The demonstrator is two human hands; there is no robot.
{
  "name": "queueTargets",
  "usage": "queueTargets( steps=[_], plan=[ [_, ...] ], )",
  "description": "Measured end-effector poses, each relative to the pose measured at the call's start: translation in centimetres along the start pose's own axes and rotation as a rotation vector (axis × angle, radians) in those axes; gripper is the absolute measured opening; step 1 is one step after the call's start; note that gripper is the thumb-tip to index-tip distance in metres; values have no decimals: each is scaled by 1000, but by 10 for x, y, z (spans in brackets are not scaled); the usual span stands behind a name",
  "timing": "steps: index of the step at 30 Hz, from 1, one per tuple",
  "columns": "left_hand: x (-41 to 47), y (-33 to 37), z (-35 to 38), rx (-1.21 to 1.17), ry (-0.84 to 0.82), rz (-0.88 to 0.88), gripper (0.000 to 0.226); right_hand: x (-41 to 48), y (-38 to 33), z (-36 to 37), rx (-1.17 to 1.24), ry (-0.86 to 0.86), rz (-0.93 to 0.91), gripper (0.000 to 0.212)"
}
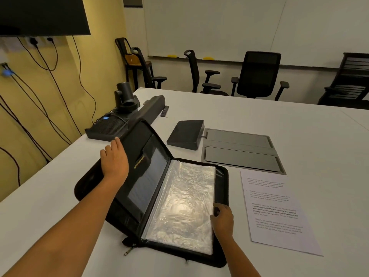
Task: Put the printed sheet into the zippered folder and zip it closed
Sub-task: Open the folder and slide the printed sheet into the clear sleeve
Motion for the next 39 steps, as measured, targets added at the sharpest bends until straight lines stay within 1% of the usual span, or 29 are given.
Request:
queueTargets(
  steps=[2, 4, 8, 13, 15, 17, 21, 24, 26, 27, 29, 31, 33, 36, 38, 39],
  plan=[
    [-2, -3, 16, -8, -15, 52, 62, 3, 0, -1, 2, 13, 3, 35],
    [-5, -5, 33, -73, -32, 89, 59, 6, 1, -1, 1, 18, 6, 32],
    [-17, -6, 81, -122, -131, 137, 55, 11, 0, 2, -11, 21, -13, 35],
    [-52, 0, 141, -222, -305, 92, 55, 19, -4, 6, -104, 54, -51, 36],
    [-68, 6, 158, -285, -386, 61, 56, 22, -5, 9, -161, 70, -61, 37],
    [-79, 12, 166, -344, -428, 35, 57, 25, -6, 13, -228, 79, -83, 38],
    [-85, 16, 166, -425, -400, -17, 56, 32, -10, 15, -337, 112, -82, 39],
    [-89, 16, 163, -436, -348, -33, 54, 37, -12, 13, -433, 175, -83, 42],
    [-94, 13, 161, -426, -301, -66, 52, 40, -9, 11, -437, 198, -49, 46],
    [-98, 11, 160, -420, -269, -104, 52, 41, -7, 9, -402, 197, -13, 48],
    [-108, 2, 161, -431, -193, -235, 53, 46, 1, 3, -297, 183, 69, 54],
    [-120, -9, 166, -473, -115, -413, 56, 50, 5, 0, -252, 167, 111, 56],
    [-132, -19, 168, -540, -43, -635, 66, 52, 5, -3, -236, 151, 118, 55],
    [-147, -24, 169, -734, 66, -989, 85, 52, 4, -5, -212, 129, 127, 50],
    [-155, -24, 173, -886, 125, -1185, 89, 51, 4, -7, -204, 125, 140, 48],
    [-159, -25, 175, -936, 145, -1250, 88, 51, 5, -9, -205, 120, 151, 47]
  ],
)
Point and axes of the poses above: each hand's wrist, its own x-axis towards the middle knuckle, its own z-axis out of the palm, y = z × x, the point moved 8 cm from there along x, towards the middle knuckle, and after that the axes turned 15 degrees about z, right-handed, at the moved point
